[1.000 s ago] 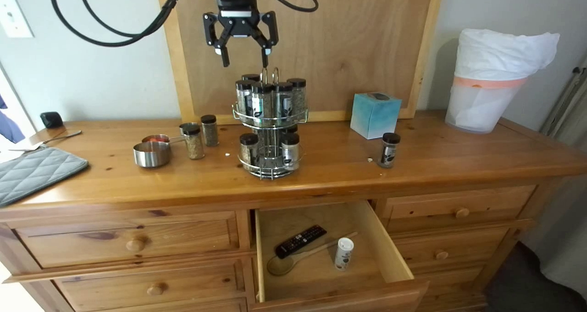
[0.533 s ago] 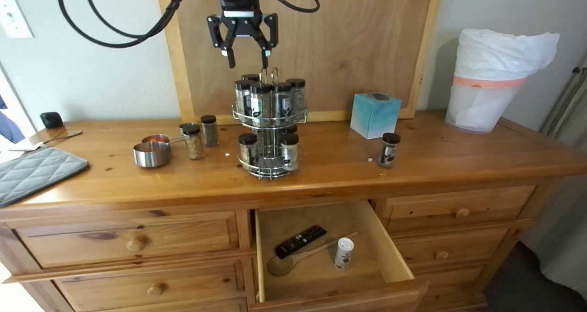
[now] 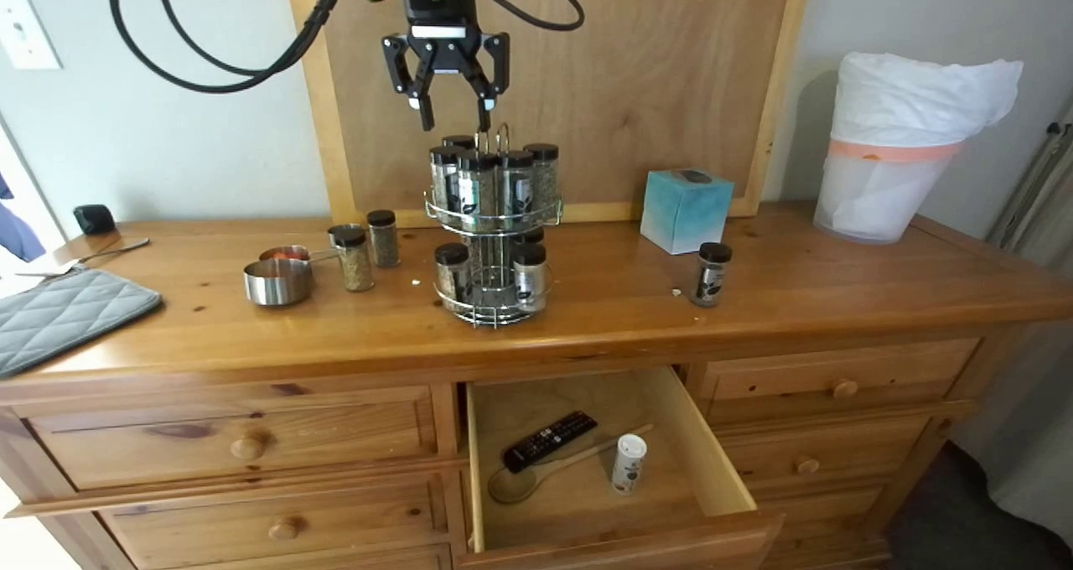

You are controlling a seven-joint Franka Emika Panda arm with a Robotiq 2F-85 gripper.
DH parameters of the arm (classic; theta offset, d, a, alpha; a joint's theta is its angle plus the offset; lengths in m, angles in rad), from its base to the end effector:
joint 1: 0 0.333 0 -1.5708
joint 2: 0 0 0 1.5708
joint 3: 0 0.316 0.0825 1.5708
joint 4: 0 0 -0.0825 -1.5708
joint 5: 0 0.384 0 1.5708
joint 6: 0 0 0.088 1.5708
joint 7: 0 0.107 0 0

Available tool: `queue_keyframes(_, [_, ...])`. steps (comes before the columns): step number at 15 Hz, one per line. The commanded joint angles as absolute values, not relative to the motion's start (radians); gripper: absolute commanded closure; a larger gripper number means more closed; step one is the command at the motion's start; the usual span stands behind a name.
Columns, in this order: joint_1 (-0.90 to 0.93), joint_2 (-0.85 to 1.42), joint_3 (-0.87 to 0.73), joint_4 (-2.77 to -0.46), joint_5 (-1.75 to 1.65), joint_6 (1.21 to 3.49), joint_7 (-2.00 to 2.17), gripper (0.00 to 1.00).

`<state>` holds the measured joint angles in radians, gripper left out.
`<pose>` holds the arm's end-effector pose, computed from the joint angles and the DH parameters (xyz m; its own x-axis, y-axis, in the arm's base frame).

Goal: Move the silver stand backwards.

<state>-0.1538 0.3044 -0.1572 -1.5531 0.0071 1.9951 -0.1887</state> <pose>0.6382 -0.1920 0.4885 0.9854 -0.1088 0.1306 -0.1181 -0.9908 0.0658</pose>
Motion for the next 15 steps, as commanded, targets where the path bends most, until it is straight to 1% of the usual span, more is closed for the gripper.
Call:
queue_keyframes(1, [-0.167,0.326,-0.148,-1.531,-0.006,2.001,-0.159,0.48])
queue_keyframes(5, [-0.171,0.324,-0.155,-1.534,-0.023,2.012,-0.144,0.66])
queue_keyframes(6, [-0.173,0.323,-0.156,-1.534,-0.025,2.014,-0.139,0.65])
queue_keyframes(7, [-0.174,0.323,-0.156,-1.535,-0.027,2.017,-0.136,0.68])
queue_keyframes(8, [-0.174,0.322,-0.157,-1.536,-0.029,2.018,-0.132,0.68])
queue_keyframes(10, [-0.174,0.32,-0.159,-1.538,-0.031,2.018,-0.124,0.78])
queue_keyframes(12, [-0.175,0.317,-0.162,-1.542,-0.036,2.021,-0.116,0.92])
queue_keyframes(13, [-0.176,0.316,-0.163,-1.544,-0.039,2.023,-0.114,0.96])
queue_keyframes(15, [-0.177,0.312,-0.166,-1.546,-0.044,2.024,-0.109,0.97])
